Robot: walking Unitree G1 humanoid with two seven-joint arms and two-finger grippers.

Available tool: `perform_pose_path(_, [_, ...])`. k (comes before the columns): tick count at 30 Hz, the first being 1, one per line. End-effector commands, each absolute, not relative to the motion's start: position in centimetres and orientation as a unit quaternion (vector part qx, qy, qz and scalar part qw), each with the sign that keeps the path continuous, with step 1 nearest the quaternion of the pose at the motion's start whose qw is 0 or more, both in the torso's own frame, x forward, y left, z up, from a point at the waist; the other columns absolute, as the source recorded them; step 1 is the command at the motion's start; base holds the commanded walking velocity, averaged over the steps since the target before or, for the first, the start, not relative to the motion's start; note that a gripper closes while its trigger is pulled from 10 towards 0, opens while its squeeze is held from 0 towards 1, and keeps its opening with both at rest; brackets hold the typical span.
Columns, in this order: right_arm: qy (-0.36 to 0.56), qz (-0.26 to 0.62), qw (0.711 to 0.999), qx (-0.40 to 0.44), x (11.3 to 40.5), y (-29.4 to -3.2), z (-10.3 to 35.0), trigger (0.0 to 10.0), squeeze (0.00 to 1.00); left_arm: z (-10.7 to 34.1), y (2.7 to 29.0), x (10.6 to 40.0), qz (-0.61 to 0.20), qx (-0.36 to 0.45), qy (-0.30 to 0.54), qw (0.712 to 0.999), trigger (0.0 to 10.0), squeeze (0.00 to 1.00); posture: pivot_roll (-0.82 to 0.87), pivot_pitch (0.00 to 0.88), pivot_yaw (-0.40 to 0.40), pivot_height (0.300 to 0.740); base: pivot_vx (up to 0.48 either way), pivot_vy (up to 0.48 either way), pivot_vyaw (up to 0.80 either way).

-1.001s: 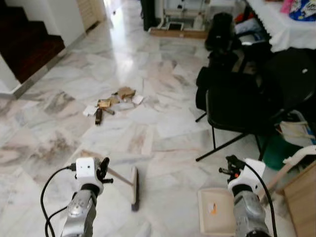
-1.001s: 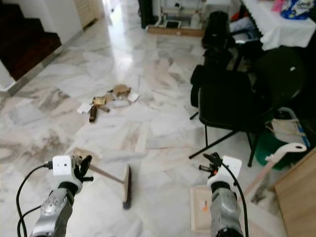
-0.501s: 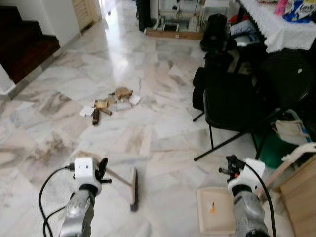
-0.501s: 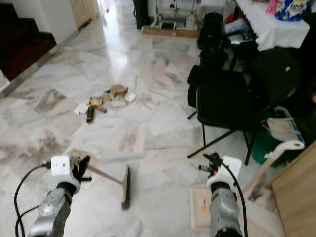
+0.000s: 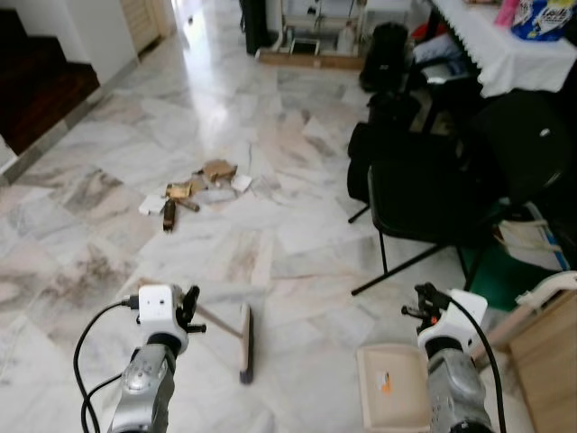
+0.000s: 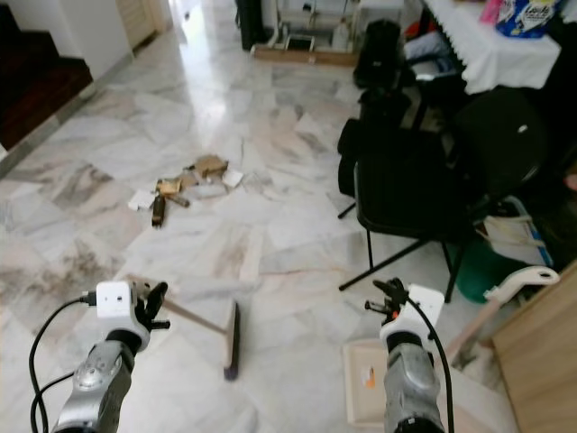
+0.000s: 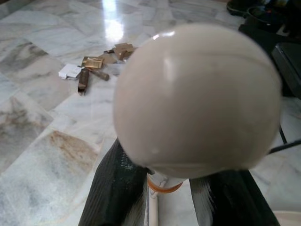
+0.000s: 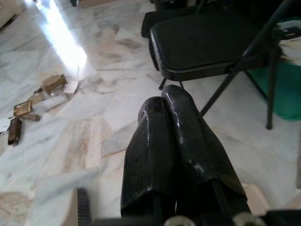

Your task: Sweep floor

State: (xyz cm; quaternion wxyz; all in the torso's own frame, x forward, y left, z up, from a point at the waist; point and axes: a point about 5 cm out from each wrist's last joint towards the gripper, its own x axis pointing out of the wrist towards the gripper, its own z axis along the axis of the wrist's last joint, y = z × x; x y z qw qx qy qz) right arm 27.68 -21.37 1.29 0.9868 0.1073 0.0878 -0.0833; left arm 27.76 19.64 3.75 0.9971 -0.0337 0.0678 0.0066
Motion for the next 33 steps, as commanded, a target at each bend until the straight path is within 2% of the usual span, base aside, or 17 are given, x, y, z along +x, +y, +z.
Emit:
perform_pose_path(1, [0.086, -0.088, 0.987, 0.108, 27.65, -21.53, 1.32, 10.0, 0.00, 3.70, 19.84, 27.77, 0.006, -0.027, 0.070, 0.997, 10.0, 0.00, 0.01, 0.043, 0.019, 0.740, 0.000, 0.000, 0.00])
perform_pose_path(14, [0.085, -0.092, 0.986, 0.107, 27.66, -21.58, 1.35, 10.0, 0.00, 3.76, 19.87, 27.89, 0.004, -0.024, 0.071, 0.997, 10.0, 0.00, 0.01, 0.044, 0.023, 0.740, 0.000, 0.000, 0.00])
perform_pose_path(24, [0.086, -0.092, 0.986, 0.108, 27.62, -21.55, 1.29, 10.0, 0.00, 3.75, 19.95, 27.88, 0.002, -0.021, 0.071, 0.997, 10.0, 0.00, 0.01, 0.048, 0.024, 0.740, 0.307, 0.000, 0.00])
perform_pose_path(33, [0.086, -0.092, 0.986, 0.106, 27.66, -21.59, 1.32, 10.0, 0.00, 3.79, 19.94, 27.94, 0.002, -0.013, 0.070, 0.997, 10.0, 0.00, 0.01, 0.047, 0.023, 0.740, 0.000, -0.105, 0.00])
